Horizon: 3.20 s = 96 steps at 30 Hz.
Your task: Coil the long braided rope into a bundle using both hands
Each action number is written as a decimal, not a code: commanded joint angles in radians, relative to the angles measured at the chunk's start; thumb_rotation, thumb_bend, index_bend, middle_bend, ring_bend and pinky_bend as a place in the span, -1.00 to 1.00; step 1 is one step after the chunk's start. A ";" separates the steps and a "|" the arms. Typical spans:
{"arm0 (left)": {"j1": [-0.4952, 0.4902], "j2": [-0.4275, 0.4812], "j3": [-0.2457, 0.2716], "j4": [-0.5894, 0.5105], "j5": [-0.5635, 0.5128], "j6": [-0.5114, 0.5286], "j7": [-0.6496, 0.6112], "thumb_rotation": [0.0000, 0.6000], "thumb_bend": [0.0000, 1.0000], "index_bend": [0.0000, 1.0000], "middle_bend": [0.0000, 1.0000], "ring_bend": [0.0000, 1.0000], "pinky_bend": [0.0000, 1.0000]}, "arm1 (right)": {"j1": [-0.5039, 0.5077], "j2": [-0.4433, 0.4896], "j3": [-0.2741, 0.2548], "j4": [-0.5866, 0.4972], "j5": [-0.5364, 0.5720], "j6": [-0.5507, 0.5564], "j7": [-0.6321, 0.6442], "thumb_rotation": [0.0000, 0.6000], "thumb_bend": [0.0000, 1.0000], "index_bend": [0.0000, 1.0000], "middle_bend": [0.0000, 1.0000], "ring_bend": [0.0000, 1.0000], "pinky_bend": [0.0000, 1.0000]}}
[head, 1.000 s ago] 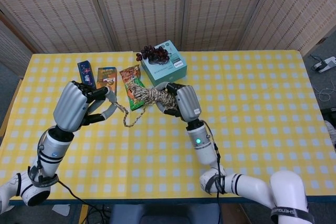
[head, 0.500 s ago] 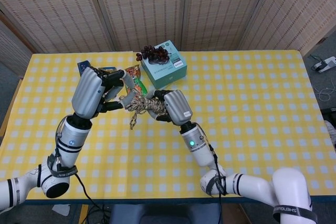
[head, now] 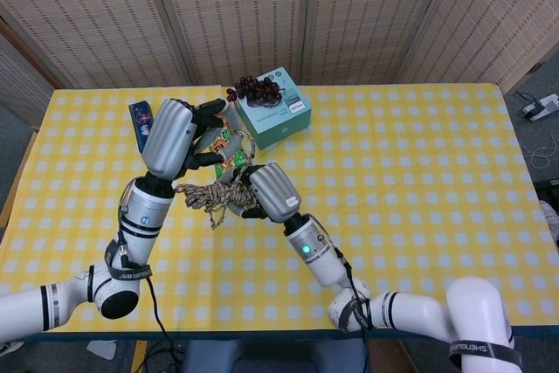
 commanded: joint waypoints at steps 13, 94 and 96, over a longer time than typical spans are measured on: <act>-0.033 -0.054 -0.038 0.111 -0.242 -0.064 0.043 1.00 -0.21 0.50 1.00 1.00 1.00 | -0.011 0.011 -0.051 0.019 -0.094 0.019 0.224 1.00 -0.34 0.81 0.48 0.20 0.33; 0.296 0.260 0.249 0.009 -0.174 -0.273 -0.072 1.00 -0.35 -0.70 -0.05 -0.07 0.38 | -0.134 0.003 0.033 0.147 -0.141 0.407 0.449 1.00 -0.40 0.86 0.51 0.23 0.39; 0.307 0.265 0.255 0.011 -0.159 -0.259 -0.076 1.00 -0.36 -0.73 -0.27 -0.27 0.17 | -0.146 0.025 0.019 0.130 -0.147 0.403 0.438 1.00 -0.40 0.86 0.51 0.23 0.39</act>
